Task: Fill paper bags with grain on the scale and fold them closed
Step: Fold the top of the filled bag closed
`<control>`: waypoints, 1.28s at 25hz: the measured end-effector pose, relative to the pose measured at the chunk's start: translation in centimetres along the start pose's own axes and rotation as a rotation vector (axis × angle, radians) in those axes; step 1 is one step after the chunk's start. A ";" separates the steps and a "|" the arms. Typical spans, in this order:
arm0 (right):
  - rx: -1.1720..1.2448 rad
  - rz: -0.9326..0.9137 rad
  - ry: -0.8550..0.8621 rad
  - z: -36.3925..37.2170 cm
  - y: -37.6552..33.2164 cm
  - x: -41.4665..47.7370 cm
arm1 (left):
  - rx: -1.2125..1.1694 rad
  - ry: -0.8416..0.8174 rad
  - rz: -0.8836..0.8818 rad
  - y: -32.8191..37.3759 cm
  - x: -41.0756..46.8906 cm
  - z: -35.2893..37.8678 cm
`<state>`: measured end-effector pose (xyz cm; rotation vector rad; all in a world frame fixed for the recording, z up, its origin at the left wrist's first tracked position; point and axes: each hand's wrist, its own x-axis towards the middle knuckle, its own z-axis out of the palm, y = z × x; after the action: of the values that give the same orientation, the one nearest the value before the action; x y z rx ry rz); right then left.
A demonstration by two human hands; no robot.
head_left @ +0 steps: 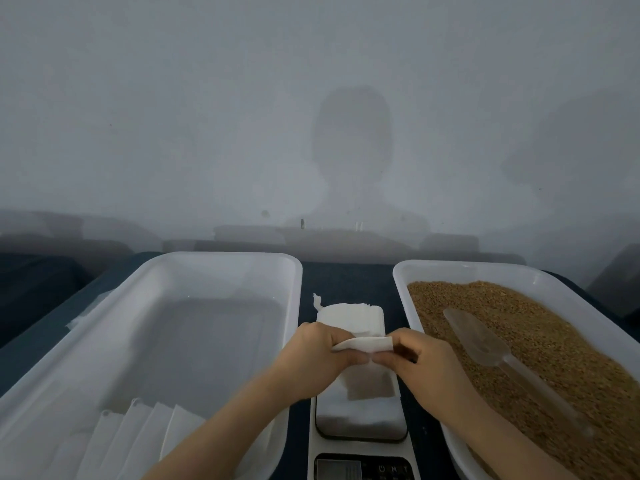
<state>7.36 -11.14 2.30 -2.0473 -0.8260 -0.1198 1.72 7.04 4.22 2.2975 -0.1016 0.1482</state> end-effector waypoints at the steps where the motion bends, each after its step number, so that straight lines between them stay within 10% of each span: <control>1: 0.018 -0.003 0.009 -0.1 0.0 0.0 | 0.028 0.006 -0.004 0.1 0.0 -0.2; 10: 0.078 0.030 0.055 -0.6 0.4 0.0 | 0.074 0.422 -0.394 -3.2 -6.9 -9.9; 16: 0.058 0.024 0.062 -0.4 0.5 -0.1 | 0.174 0.019 -0.726 -6.5 -11.3 -7.4; 26: 0.075 0.043 0.106 -0.9 0.0 -0.1 | 0.450 -0.414 -0.804 -4.9 -9.7 -8.5; 32: 0.128 0.156 0.222 -1.5 0.3 0.3 | 0.830 0.146 -0.287 -1.1 0.7 -4.5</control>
<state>8.09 -12.30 3.12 -1.9280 -0.5222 -0.1975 2.23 11.07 6.52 3.0758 0.4433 0.2409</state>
